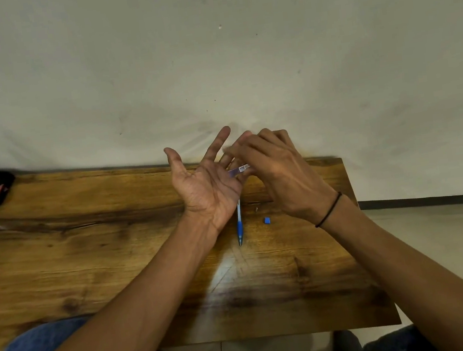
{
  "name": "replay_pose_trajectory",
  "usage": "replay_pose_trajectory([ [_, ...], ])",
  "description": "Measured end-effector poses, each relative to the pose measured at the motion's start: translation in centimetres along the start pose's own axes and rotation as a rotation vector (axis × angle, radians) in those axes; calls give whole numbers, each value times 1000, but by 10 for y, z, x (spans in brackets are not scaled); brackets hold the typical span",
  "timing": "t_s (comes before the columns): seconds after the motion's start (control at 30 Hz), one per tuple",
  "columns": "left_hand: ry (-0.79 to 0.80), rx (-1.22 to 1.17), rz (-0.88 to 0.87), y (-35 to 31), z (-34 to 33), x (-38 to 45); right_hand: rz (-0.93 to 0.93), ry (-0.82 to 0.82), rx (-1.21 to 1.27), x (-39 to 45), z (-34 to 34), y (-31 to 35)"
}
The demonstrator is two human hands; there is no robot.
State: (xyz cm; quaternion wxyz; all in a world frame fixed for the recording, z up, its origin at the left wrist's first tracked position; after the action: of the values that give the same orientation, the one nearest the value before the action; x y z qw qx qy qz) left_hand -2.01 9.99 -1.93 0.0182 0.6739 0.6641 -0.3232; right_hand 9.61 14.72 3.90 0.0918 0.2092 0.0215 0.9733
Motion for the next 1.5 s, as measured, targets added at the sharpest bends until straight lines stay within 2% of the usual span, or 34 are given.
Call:
replay_pose_trajectory([
  [0.6,71,-39,36,-1,-5,-2,-14,15,-2,-3,-3,1],
  [0.8,86,-44,19,-5,-7,-2,-42,-38,6,-5,-4,-5],
  [0.87,16,1,-26,-9,-4,-2,-70,-49,-5,-6,-3,-8],
  [1.03,-388,131,-207,-30,14,-3,-173,-91,13,-7,6,-15],
  [1.1,-458,172,-234,-34,16,-4,-198,-101,12,-9,11,-20],
  [1.5,-347,545,-324,-19,2,-8,-232,-128,-32,-11,16,-28],
])
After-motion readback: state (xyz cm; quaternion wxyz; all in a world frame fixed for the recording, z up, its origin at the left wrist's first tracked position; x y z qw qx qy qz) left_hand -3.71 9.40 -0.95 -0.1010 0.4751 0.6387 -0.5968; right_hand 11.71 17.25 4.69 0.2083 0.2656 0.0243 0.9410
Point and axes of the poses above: each hand's wrist, its own x-axis towards the middle knuckle, its own z-axis out of the back of the hand, y = z × x, the point moved 4 cm from there along x, towards the middle knuckle, and after that the axes turned 12 degrees about z, right-handed, at the moved point
